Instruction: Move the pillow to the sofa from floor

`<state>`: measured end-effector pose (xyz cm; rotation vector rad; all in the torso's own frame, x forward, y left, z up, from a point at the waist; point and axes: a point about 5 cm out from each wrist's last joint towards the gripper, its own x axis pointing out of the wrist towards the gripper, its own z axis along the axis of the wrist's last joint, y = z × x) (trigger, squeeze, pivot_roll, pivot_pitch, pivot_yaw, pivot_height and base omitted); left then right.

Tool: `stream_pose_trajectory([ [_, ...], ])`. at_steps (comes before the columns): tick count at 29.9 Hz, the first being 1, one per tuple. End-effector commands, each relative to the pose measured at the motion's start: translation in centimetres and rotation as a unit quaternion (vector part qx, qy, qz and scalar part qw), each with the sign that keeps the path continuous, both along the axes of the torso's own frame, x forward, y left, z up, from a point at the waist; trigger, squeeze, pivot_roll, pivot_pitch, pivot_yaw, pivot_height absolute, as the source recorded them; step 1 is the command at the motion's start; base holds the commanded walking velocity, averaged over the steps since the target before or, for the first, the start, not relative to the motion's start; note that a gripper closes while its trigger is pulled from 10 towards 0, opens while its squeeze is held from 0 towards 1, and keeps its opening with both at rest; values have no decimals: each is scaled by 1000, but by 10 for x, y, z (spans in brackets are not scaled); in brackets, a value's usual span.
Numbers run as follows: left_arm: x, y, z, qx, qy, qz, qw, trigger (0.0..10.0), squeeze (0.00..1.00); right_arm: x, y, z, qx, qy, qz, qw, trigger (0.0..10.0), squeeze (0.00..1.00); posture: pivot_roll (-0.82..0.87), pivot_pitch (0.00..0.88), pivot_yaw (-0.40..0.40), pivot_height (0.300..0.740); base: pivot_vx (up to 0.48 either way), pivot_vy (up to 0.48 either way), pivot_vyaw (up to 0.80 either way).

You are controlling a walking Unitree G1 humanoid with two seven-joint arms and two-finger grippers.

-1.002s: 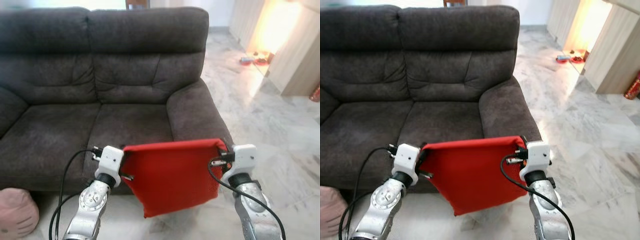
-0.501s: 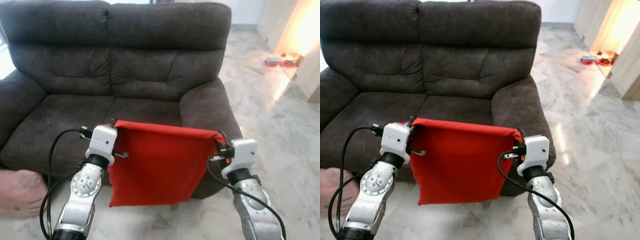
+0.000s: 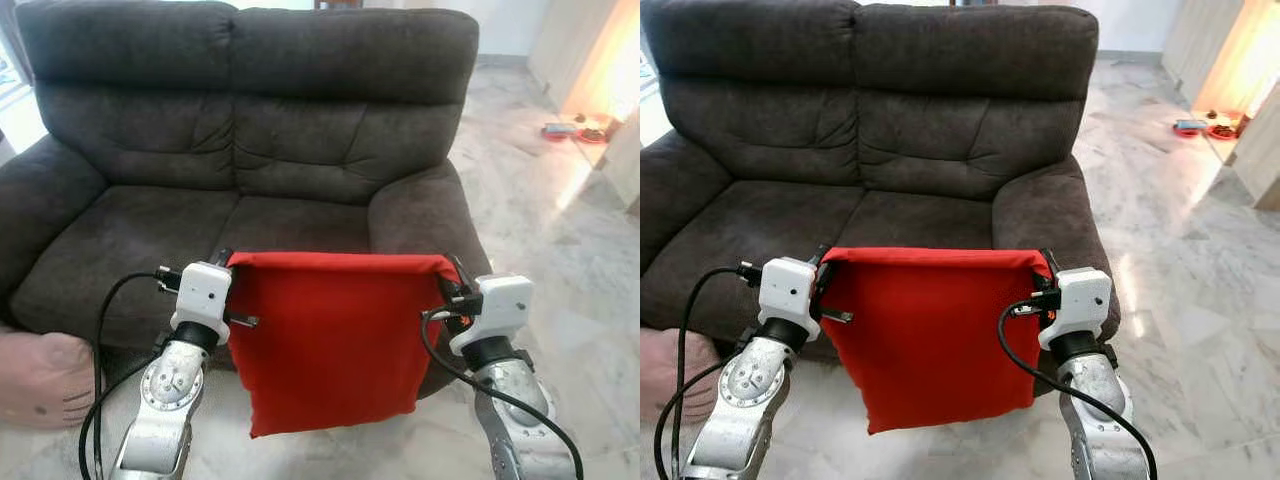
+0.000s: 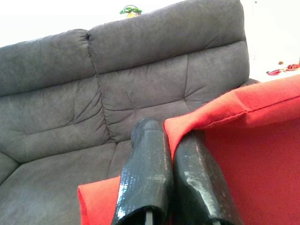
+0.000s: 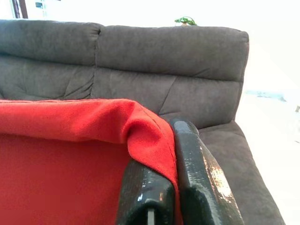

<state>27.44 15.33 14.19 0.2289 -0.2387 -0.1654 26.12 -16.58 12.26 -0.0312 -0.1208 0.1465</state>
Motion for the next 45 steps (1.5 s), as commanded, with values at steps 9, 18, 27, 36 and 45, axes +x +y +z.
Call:
stream_pose_trajectory([
  [9, 2, 2, 19, -14, -38, 5, 999, 10000, 0, 0, 1, 18, 3, -36, 2, 999, 10000, 0, 8, 10, -22, 740, 0, 0, 572],
  [18, 4, 3, 25, -11, -46, 5, 999, 10000, 0, 3, 3, 22, 16, -45, -1, 999, 10000, 0, 11, 0, -18, 740, 0, 0, 0],
  [27, 6, 2, 37, -10, -63, 3, 998, 10000, 0, 4, 6, 30, 17, -58, 2, 998, 10000, 0, 11, 1, -19, 740, 280, 0, 0],
  [36, 8, 1, 40, -13, -68, 3, 998, 10000, 0, 7, 6, 36, 18, -66, 1, 998, 10000, 0, 10, 5, -21, 740, 327, 0, 0],
  [45, 12, 1, 57, -16, -93, 5, 996, 10000, 0, 9, 8, 46, 20, -80, 5, 997, 10000, 0, 12, 11, -24, 740, 349, 0, 0],
])
